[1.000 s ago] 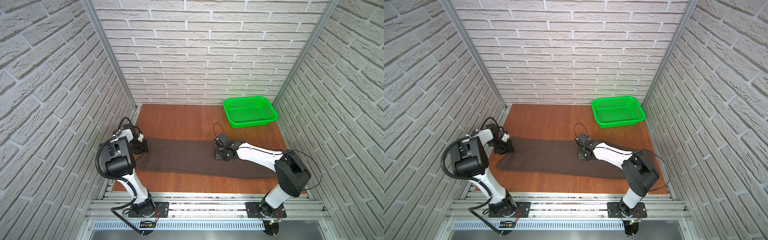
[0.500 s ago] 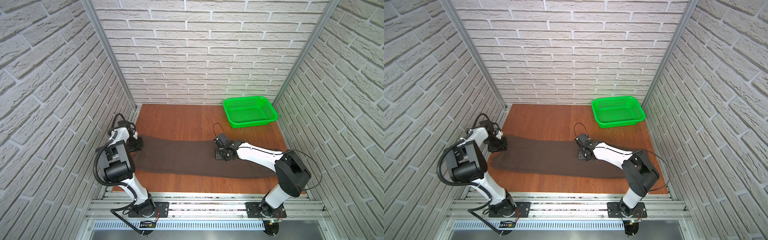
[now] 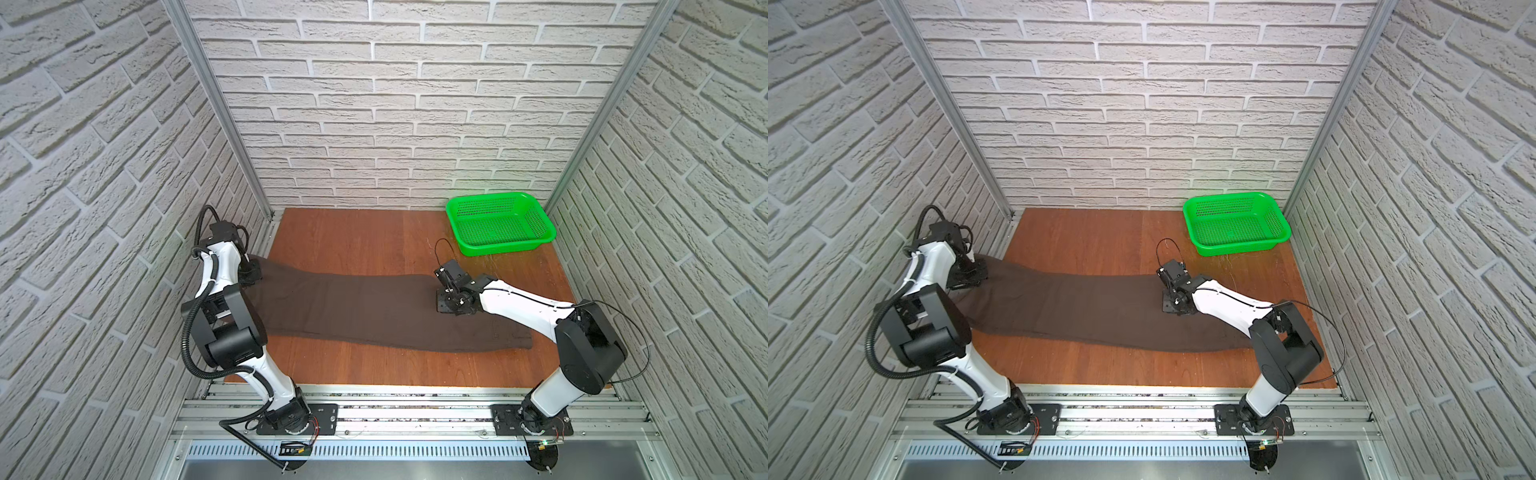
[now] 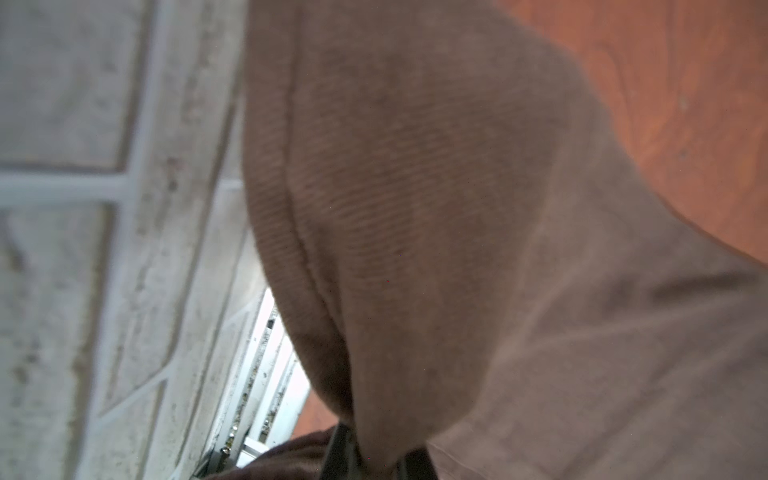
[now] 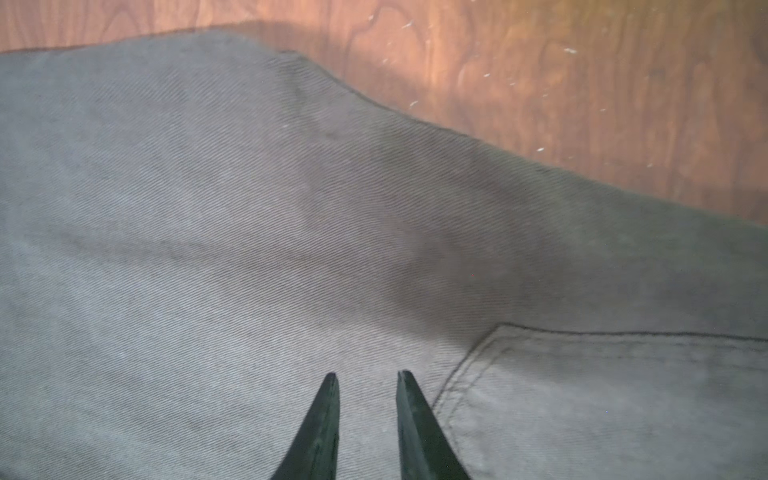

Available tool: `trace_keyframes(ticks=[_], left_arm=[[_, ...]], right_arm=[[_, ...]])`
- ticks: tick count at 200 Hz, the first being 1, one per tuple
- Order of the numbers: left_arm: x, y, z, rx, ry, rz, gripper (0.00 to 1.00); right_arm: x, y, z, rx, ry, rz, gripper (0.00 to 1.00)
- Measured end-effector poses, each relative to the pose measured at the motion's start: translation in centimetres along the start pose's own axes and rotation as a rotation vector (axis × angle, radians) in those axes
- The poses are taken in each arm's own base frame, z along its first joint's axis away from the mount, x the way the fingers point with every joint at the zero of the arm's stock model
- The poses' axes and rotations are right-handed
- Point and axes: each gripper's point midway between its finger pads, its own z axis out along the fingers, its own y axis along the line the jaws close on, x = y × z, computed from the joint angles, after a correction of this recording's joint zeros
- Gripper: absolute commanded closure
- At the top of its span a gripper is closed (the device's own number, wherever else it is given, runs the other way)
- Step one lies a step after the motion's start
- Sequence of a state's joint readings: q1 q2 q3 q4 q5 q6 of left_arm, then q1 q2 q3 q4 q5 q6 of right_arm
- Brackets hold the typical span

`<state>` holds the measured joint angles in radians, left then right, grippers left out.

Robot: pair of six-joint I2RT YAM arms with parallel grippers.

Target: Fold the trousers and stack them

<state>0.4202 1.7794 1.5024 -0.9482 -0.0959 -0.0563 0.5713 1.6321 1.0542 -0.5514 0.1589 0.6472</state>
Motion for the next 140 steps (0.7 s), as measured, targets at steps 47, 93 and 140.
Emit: trace_keyframes(ticks=[47, 93, 140], left_arm=[[1.9, -3.8, -0.6, 0.082, 0.040, 0.045, 1.00], [2.5, -7.3, -4.6, 0.175, -0.030, 0.061, 1.00], [4.5, -14.7, -6.5, 0.272, -0.029, 0.139, 1.00]], right_arm=[[0.2, 0.0, 0.0, -0.004, 0.006, 0.003, 0.73], [0.8, -0.3, -1.0, -0.025, -0.001, 0.026, 0.73], [1.4, -1.0, -1.9, -0.038, -0.014, 0.041, 0.73]])
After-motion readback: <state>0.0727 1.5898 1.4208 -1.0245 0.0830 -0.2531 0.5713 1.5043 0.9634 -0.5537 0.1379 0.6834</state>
